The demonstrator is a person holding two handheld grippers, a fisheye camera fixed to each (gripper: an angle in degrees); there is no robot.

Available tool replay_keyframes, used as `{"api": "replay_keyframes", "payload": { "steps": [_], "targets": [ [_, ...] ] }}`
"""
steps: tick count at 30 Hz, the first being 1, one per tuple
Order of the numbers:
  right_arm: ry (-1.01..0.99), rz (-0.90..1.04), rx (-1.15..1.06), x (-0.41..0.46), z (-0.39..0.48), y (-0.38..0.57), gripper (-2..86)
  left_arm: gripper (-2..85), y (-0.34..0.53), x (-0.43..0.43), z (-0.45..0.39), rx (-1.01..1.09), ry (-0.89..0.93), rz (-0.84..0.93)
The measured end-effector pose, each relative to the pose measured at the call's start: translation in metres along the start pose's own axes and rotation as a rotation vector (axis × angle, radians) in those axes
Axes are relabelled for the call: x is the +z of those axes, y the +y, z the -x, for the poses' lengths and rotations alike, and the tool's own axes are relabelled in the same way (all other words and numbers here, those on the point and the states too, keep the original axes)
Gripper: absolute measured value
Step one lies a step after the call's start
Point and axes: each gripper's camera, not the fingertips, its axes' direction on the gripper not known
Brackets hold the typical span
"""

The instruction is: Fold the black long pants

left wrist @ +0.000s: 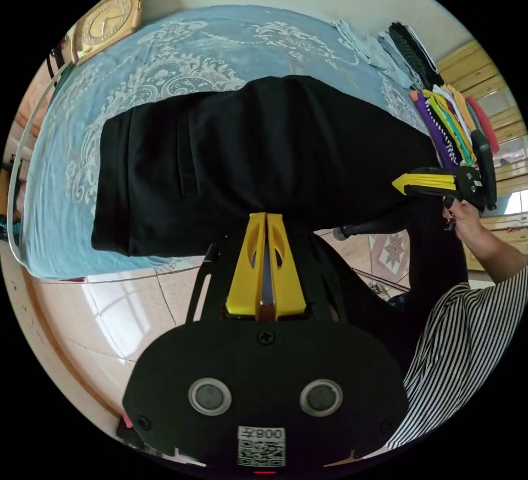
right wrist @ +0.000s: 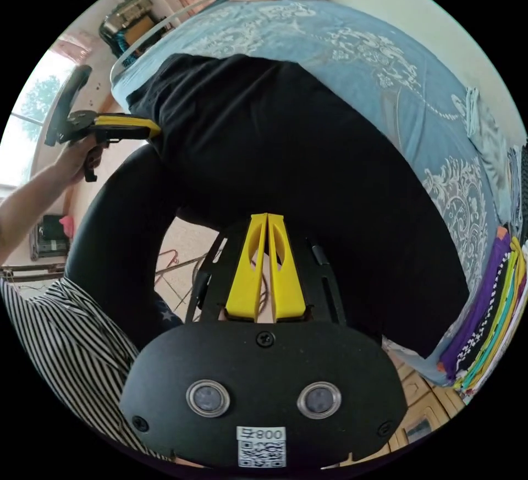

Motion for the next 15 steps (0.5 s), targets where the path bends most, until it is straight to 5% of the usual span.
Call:
{"api": "replay_keyframes", "payload": {
  "steps": [7,12,15],
  "targets": [
    [0.085,-0.059,0.012,0.04,-0.001,0.065,0.2,0.2,-0.029,-0.016,-0.053,-0.107,0.067,0.063],
    [-0.112,-0.051,0.133,0.062,-0.039,0.113,0.2,0.3,-0.047,-0.047,-0.094,-0.236,0.072,-0.001],
    [-0.211,-0.213,0.249,0.054,-0.076,0.167,0.3,0.7,-0.066,-0.073,-0.141,-0.174,0.129,-0.103]
  ]
}}
